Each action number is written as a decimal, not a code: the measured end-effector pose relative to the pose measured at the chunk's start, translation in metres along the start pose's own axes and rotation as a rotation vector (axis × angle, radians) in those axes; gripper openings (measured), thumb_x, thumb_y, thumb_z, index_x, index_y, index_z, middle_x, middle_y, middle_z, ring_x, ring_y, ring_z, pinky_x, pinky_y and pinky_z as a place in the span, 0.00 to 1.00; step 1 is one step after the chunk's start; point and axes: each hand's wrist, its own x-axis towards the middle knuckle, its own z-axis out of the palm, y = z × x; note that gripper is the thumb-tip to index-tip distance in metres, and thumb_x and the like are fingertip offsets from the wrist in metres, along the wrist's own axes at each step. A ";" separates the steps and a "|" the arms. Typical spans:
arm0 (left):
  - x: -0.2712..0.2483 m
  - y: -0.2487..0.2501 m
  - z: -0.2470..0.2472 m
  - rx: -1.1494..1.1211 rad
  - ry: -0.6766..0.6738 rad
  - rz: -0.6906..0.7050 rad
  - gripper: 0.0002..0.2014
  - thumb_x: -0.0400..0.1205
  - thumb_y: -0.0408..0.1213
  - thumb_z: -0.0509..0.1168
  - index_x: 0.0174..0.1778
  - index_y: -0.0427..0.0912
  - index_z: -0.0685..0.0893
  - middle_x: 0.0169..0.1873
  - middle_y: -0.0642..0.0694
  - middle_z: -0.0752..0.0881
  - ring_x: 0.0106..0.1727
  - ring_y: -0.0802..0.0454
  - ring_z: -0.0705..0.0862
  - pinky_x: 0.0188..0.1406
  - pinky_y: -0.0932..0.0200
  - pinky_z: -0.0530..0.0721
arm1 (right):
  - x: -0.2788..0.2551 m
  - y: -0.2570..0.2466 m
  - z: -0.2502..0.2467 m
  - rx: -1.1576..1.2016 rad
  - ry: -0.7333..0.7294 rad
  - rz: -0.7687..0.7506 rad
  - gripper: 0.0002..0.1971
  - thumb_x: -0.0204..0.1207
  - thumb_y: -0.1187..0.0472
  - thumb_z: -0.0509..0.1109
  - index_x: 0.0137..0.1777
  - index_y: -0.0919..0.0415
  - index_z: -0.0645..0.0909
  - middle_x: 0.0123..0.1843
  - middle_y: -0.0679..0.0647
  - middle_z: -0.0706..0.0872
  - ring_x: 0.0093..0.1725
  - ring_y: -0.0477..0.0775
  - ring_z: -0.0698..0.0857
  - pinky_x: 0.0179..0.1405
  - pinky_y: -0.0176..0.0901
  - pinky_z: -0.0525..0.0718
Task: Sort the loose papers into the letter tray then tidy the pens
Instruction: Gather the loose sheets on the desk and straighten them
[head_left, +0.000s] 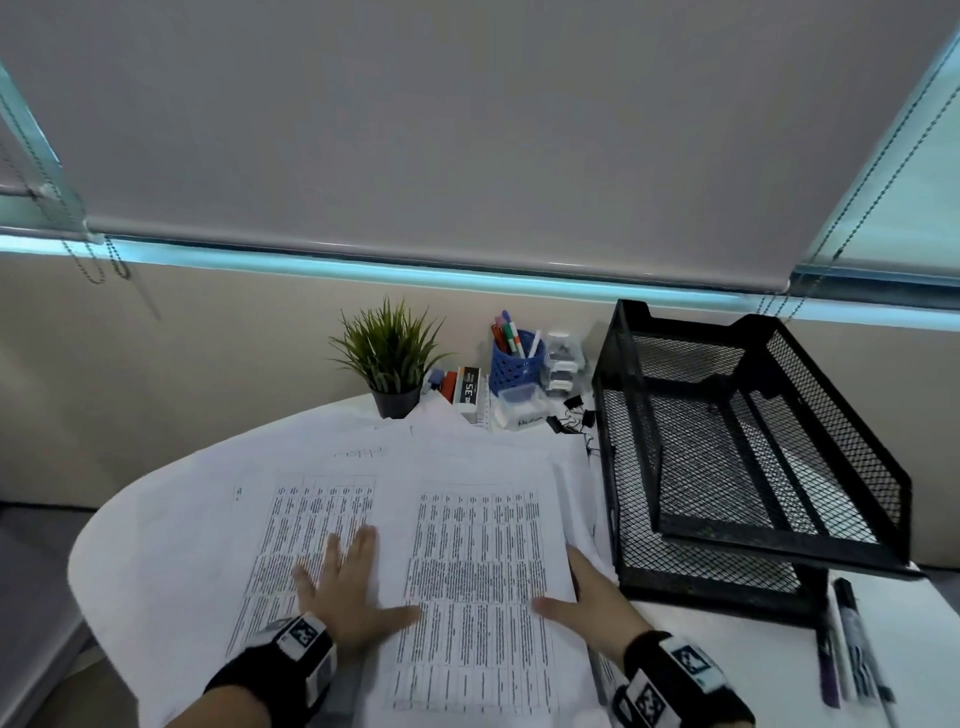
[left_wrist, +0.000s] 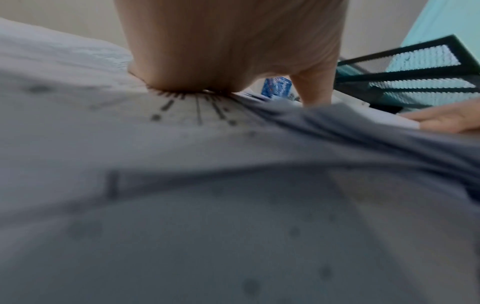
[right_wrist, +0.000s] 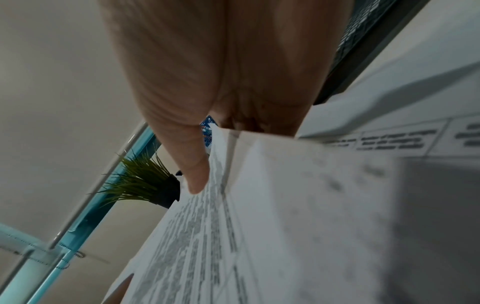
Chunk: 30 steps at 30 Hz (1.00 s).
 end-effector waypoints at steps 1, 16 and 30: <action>0.001 -0.002 0.001 -0.023 0.011 0.001 0.77 0.37 0.88 0.38 0.79 0.47 0.30 0.74 0.56 0.27 0.81 0.43 0.31 0.72 0.26 0.33 | 0.001 0.000 0.001 0.004 0.004 0.001 0.37 0.71 0.54 0.76 0.77 0.47 0.62 0.71 0.40 0.77 0.70 0.42 0.76 0.74 0.43 0.71; -0.012 0.001 0.010 -0.091 0.290 -0.104 0.57 0.57 0.77 0.40 0.82 0.50 0.49 0.82 0.49 0.54 0.82 0.48 0.56 0.80 0.48 0.57 | 0.009 0.017 -0.001 0.068 0.135 0.065 0.11 0.73 0.69 0.72 0.38 0.61 0.70 0.34 0.51 0.73 0.34 0.48 0.72 0.34 0.36 0.69; -0.012 0.023 0.008 -0.048 0.136 -0.117 0.58 0.60 0.83 0.36 0.83 0.49 0.44 0.83 0.45 0.45 0.83 0.42 0.48 0.81 0.42 0.52 | 0.008 0.015 0.001 0.236 0.196 0.117 0.21 0.70 0.75 0.73 0.60 0.60 0.75 0.56 0.54 0.86 0.57 0.55 0.85 0.60 0.47 0.82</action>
